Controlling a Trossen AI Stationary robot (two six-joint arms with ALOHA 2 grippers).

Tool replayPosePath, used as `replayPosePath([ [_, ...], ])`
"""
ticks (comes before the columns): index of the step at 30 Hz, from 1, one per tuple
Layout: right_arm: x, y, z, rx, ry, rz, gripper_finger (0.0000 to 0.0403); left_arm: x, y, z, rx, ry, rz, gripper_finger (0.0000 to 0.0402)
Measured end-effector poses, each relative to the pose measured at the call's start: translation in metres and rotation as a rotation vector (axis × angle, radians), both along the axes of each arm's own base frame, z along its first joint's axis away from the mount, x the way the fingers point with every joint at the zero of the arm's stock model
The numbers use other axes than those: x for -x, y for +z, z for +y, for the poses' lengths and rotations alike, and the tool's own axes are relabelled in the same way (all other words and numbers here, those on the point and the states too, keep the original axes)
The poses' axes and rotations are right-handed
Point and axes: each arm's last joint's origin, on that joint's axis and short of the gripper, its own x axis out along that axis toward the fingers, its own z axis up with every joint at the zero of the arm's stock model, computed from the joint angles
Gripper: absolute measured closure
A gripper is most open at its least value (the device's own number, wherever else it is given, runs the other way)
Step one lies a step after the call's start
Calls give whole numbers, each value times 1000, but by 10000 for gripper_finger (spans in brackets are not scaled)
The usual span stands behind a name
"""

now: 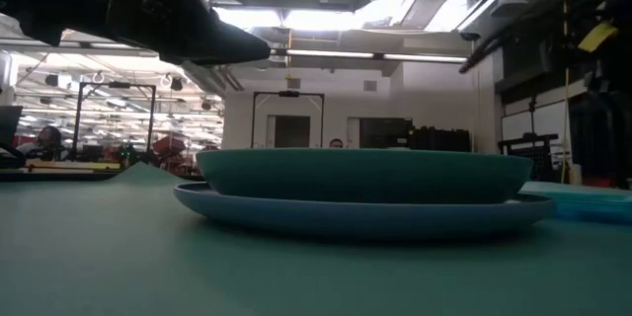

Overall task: Stack plastic plates
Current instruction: Stack the transparent light blue plate on top of the green plate

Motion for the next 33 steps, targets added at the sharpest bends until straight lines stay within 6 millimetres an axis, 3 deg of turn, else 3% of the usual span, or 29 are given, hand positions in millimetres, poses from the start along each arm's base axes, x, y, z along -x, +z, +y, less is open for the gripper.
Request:
replayPosePath([
  [3, 4, 2, -8, 113, -89, -2, 276, 0, 0, 0, 0, 0, 0, 310],
  [8, 1, -9, -23, 110, -190, -12, 276, 0, 0, 0, 0, 0, 0, 310],
  [15, 2, -37, -48, 52, -210, 23, 276, 0, 0, 0, 0, 0, 0, 310],
  [23, 0, -41, -53, 28, -185, 25, 278, 0, 0, 0, -1, 0, 0, 310],
  [27, 0, -41, -52, 12, -185, 28, 307, 0, 0, 0, -1, 0, 0, 310],
  [33, 0, -41, -52, 14, -131, 41, 386, 0, 0, 0, -1, 0, 1, 310],
])
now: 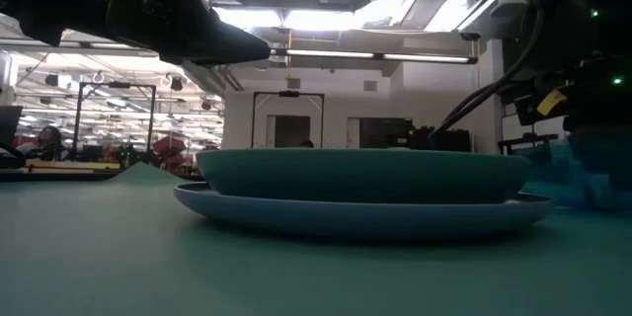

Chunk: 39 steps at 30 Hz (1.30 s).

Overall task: Stack plastic plates
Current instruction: Stack the transparent light blue plate on top of the green plate

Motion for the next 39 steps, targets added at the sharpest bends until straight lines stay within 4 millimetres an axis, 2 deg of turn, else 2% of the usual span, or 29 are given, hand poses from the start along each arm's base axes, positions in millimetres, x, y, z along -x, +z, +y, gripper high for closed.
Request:
replayPosePath([
  [9, 0, 2, 0, 2, 23, 14, 401, 0, 0, 0, 0, 0, 0, 310],
  [18, -13, 24, 4, 3, 66, 6, 403, 0, 0, 0, -1, 0, 0, 310],
  [30, -22, 40, 8, -41, 119, -3, 403, 0, 0, 0, -1, 0, 1, 310],
  [39, -21, 43, 12, -178, 180, 6, 403, 0, 0, 0, -1, 0, 1, 310],
])
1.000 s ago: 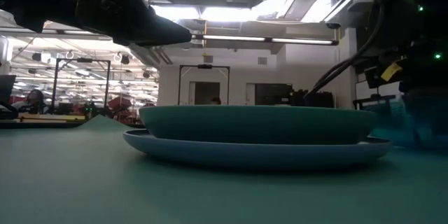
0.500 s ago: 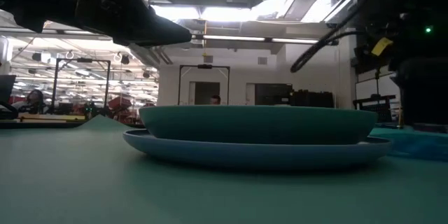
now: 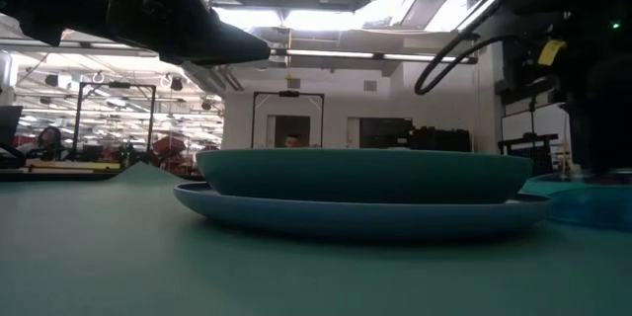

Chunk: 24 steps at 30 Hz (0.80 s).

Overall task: Stack plastic plates
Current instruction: Stack the transparent light blue plate on top of the green plate

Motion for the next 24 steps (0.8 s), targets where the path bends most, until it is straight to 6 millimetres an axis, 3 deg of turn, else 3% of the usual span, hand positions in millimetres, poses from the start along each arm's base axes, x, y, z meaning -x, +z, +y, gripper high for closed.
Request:
replayPosePath([
  [11, -10, 5, 8, -203, 48, -108, 403, 0, 0, 0, 0, 0, 0, 310],
  [20, 4, -2, -5, 112, -5, -39, 403, 0, 0, 0, 0, 0, 0, 310],
  [24, 5, -2, -7, 152, -8, -40, 403, 0, 0, 0, 0, 0, -1, 310],
])
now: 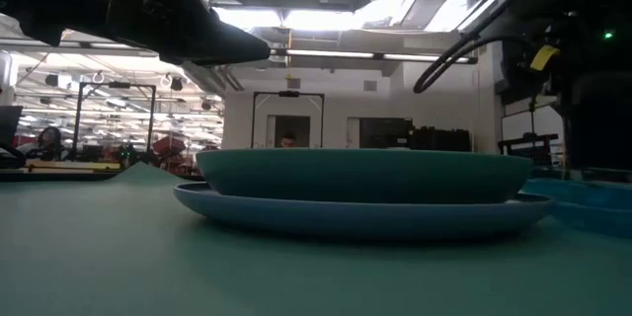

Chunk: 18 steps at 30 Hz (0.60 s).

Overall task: Stack plastic plates
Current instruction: Stack the transparent light blue plate on top of the green plate, then stack the top transparent light blue plate on top of the green plate

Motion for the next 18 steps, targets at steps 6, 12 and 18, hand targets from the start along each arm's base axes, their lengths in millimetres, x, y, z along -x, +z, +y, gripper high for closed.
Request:
replayPosePath([
  [6, -1, 0, -2, 55, -73, -41, 402, 0, 0, 0, 1, 0, -1, 310],
  [12, -1, 0, -2, 41, -86, -36, 365, 0, 0, 0, 0, 0, -1, 310],
  [18, 0, 0, -2, 22, -51, -17, 294, 0, 0, 0, 1, 0, -1, 310],
])
